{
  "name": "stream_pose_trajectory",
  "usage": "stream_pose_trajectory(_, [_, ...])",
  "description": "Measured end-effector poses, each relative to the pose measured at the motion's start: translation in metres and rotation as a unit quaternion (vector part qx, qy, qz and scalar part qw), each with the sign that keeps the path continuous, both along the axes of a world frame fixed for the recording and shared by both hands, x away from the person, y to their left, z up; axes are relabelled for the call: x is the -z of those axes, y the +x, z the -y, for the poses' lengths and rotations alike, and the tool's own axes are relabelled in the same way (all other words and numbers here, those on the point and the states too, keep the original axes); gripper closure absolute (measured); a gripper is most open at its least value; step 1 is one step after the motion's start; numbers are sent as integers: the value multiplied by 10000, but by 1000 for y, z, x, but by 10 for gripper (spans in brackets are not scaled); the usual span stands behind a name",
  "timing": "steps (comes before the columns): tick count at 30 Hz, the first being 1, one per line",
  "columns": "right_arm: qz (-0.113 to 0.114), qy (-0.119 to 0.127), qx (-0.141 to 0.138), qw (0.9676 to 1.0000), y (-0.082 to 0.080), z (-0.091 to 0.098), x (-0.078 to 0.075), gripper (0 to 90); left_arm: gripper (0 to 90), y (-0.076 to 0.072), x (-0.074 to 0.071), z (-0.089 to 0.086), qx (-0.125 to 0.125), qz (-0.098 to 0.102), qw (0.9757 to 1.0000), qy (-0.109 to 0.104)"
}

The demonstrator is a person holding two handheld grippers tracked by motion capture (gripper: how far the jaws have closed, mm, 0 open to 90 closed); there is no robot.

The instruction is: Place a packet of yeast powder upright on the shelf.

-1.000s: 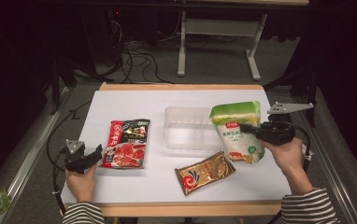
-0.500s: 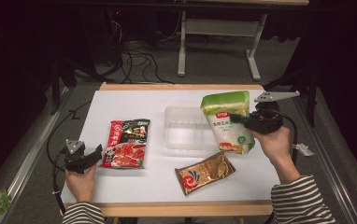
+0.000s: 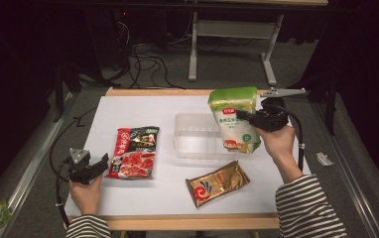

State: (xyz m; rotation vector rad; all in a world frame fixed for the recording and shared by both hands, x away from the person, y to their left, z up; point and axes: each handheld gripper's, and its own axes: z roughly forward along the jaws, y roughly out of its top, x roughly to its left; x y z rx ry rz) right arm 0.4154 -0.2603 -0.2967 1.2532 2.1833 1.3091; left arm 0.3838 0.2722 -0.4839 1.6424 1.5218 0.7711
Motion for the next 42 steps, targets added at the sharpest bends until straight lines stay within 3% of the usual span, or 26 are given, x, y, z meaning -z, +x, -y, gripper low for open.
stream_pose_trajectory(17, [27, -40, 593, 9982, 32, -17, 15, 900, 328, 0, 0, 0, 5, 14, 10000, 10])
stream_pose_trajectory(29, [145, -185, 1031, 9944, 46, -22, 31, 900, 327, 0, 0, 0, 4, 18, 10000, 12])
stream_pose_trajectory(36, [186, -327, 1038, 9939, 50, -30, 38, 900, 328, 0, 0, 0, -1, 15, 10000, 4])
stream_pose_trajectory(42, [145, -509, 869, 9948, 49, -31, 43, 895, 328, -1, 0, 0, 10, 11, 10000, 3])
